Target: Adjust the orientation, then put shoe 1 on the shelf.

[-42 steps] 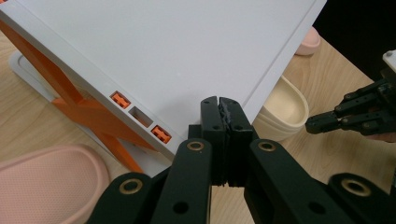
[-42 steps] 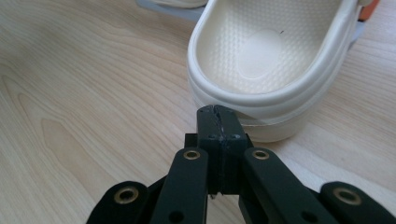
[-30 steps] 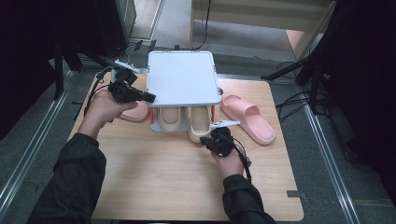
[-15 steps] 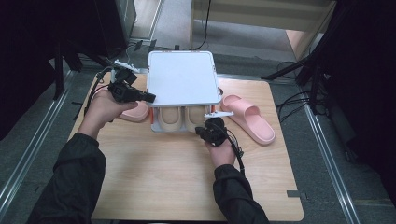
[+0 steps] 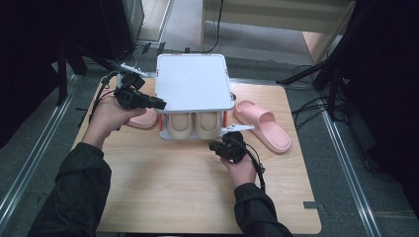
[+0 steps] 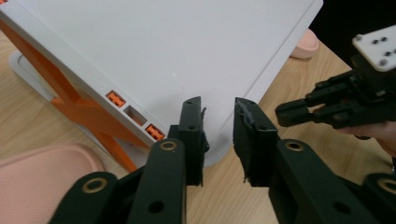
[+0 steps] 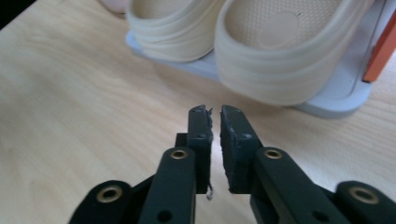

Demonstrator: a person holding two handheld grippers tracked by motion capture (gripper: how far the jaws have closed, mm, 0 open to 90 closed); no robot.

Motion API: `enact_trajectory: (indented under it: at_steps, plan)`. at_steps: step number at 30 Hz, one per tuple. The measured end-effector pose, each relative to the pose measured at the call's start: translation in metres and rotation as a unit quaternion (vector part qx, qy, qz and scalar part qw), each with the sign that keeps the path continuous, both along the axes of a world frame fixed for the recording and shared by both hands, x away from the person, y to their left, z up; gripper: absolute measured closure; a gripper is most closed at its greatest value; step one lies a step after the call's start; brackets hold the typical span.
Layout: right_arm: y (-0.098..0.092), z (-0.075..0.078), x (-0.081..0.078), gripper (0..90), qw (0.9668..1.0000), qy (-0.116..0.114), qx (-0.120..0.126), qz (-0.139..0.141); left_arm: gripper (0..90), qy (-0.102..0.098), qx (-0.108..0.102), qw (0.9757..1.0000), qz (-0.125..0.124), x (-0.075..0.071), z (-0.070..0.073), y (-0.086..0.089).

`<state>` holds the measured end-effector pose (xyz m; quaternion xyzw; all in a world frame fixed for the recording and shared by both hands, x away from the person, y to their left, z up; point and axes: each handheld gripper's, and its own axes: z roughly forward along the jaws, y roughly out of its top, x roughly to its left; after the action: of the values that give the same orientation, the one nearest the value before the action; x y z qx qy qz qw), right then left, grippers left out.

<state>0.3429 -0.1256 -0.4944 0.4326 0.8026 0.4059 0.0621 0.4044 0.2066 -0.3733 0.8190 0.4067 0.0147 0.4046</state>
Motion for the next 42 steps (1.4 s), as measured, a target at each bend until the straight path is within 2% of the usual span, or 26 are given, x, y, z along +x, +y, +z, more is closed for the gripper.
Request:
enact_trajectory:
  at_steps: [2,5,8,11,15,20,23,26,33,37,40,42]
  plan:
    - [-0.006,0.004,-0.006,80.0,0.9999,0.001,0.007,0.009,62.1,-0.001,-0.005,1.0000,0.007,-0.004,0.002,0.003]
    - [-0.014,0.010,-0.014,72.4,0.9996,0.000,0.019,0.021,52.6,-0.002,-0.015,0.9998,0.012,-0.011,0.005,0.009]
    - [-0.021,0.015,-0.024,66.5,0.9989,-0.007,0.020,0.041,45.1,-0.012,-0.012,0.9994,0.031,-0.019,0.008,0.015]
    - [-0.027,0.017,-0.032,66.6,0.9985,-0.024,0.005,0.049,43.9,-0.008,-0.012,0.9988,0.046,-0.026,0.007,0.024]
    - [-0.037,0.016,-0.040,63.3,0.9982,-0.019,0.026,0.050,42.9,-0.010,-0.010,0.9979,0.063,-0.030,0.001,0.035]
    - [-0.046,0.016,-0.045,60.3,0.9972,-0.022,0.032,0.064,41.5,-0.008,-0.011,0.9962,0.086,-0.032,-0.011,0.050]
    - [-0.046,0.013,-0.045,59.5,0.9970,-0.015,0.038,0.065,41.5,-0.009,-0.011,0.9946,0.103,-0.031,-0.022,0.059]
    - [-0.042,0.009,-0.042,59.1,0.9970,-0.006,0.034,0.069,41.6,-0.010,-0.014,0.9924,0.122,-0.029,-0.031,0.067]
    - [-0.037,0.009,-0.037,59.1,0.9964,-0.006,0.043,0.072,42.7,-0.007,-0.006,0.9888,0.149,-0.023,-0.053,0.081]
    - [-0.039,0.009,-0.035,59.1,0.9967,-0.003,0.043,0.069,43.0,0.002,0.002,0.9882,0.153,-0.016,-0.063,0.084]
    - [-0.038,0.008,-0.035,59.1,0.9967,-0.003,0.041,0.070,44.7,0.000,0.008,0.9874,0.158,-0.011,-0.069,0.085]
    - [-0.038,0.006,-0.036,59.1,0.9970,0.000,0.038,0.068,51.2,-0.007,0.015,0.9871,0.159,-0.009,-0.072,0.087]
